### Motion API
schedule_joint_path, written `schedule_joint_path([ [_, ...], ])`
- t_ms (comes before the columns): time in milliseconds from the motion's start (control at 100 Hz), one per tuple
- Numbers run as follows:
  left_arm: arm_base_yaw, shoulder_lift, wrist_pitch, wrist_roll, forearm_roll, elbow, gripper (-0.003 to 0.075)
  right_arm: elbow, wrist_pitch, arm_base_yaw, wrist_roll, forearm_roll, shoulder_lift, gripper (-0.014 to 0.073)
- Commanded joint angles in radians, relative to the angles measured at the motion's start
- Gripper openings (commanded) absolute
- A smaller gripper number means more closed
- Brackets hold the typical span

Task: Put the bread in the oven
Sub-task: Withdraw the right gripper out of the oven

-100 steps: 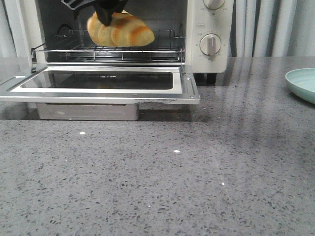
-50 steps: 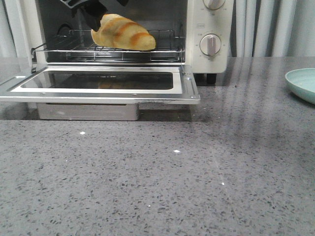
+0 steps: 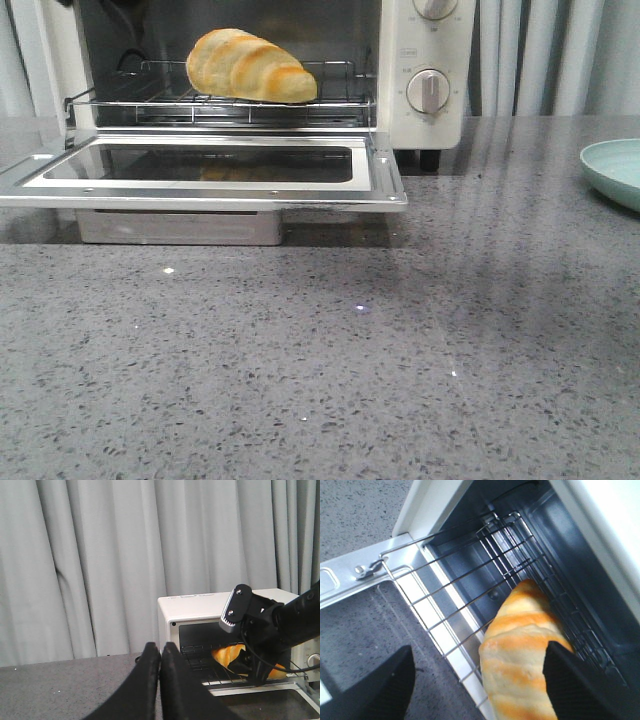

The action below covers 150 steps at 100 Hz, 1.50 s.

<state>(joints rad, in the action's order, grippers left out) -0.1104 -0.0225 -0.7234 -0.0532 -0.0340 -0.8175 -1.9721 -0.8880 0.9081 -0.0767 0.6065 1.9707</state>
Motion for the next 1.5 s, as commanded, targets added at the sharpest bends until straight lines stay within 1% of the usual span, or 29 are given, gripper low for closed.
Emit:
schedule_joint_path([
  [0, 0.002, 0.012, 0.076, 0.002, 0.001, 0.016, -0.0022, -0.048, -0.025, 0.016, -0.032, 0.037, -0.094, 0.0485],
  [200, 0.002, 0.052, 0.113, 0.009, -0.017, 0.109, -0.0022, -0.051, -0.118, 0.063, -0.034, 0.02, -0.15, 0.0485],
  [320, 0.002, 0.052, 0.167, 0.009, -0.044, 0.169, -0.0022, -0.051, -0.19, 0.092, -0.034, 0.02, -0.18, 0.0484],
  [360, 0.002, 0.052, 0.187, 0.009, -0.052, 0.191, -0.0022, -0.051, -0.215, 0.098, -0.034, 0.02, -0.192, 0.047],
  [410, 0.002, 0.052, 0.212, 0.009, -0.058, 0.219, -0.0022, -0.051, -0.253, 0.098, -0.034, 0.02, -0.202, 0.0429],
  [530, 0.002, 0.052, 0.264, 0.009, -0.09, 0.286, -0.0022, -0.051, -0.334, 0.098, -0.034, 0.02, -0.229, 0.0281],
  [670, 0.002, 0.052, 0.315, 0.009, -0.122, 0.359, -0.0022, -0.051, -0.369, 0.096, -0.034, 0.02, -0.265, 0.0119],
  [810, 0.002, 0.052, 0.379, 0.009, -0.143, 0.43, -0.0022, -0.051, -0.392, 0.096, -0.034, 0.02, -0.299, 0.0008],
  [910, 0.002, 0.052, 0.396, 0.009, -0.151, 0.472, -0.0022, -0.051, -0.426, 0.096, -0.034, 0.026, -0.318, -0.0041],
  [960, 0.002, 0.052, 0.396, 0.009, -0.151, 0.486, -0.0021, -0.051, -0.426, 0.096, -0.034, 0.028, -0.334, -0.0052],
  [1210, 0.002, 0.052, 0.394, 0.009, -0.152, 0.521, -0.0021, -0.05, -0.426, 0.094, -0.034, 0.034, -0.422, -0.0049],
  [1310, 0.002, 0.052, 0.394, 0.009, -0.159, 0.521, -0.0021, -0.039, -0.426, 0.094, -0.035, 0.088, -0.457, -0.0049],
  [1400, 0.002, 0.052, 0.394, 0.009, -0.159, 0.521, -0.0021, -0.003, -0.426, 0.094, -0.076, 0.158, -0.49, -0.0049],
  [1490, 0.002, 0.052, 0.394, 0.009, -0.159, 0.521, -0.0021, 0.044, -0.426, 0.066, -0.085, 0.164, -0.526, -0.0049],
])
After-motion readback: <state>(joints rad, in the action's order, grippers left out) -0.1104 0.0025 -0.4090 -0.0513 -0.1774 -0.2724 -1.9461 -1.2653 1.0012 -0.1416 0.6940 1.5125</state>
